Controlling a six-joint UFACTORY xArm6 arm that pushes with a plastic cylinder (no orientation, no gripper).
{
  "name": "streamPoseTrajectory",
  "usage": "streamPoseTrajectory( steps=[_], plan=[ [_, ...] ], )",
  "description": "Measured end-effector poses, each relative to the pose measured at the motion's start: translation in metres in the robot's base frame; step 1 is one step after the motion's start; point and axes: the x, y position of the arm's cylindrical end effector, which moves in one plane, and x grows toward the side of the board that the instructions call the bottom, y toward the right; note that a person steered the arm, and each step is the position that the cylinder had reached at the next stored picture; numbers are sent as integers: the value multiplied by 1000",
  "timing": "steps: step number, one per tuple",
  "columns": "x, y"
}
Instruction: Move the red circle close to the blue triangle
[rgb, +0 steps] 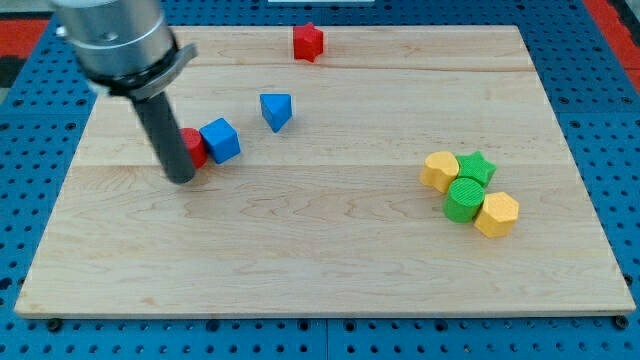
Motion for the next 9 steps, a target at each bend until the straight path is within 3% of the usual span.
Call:
streamPoseTrajectory(
  steps=[1, 3, 4, 5, 9],
  plan=[
    [-25, 3],
    [-88, -50],
    [-82, -90],
    [-101, -95],
    [-151, 78]
  ],
)
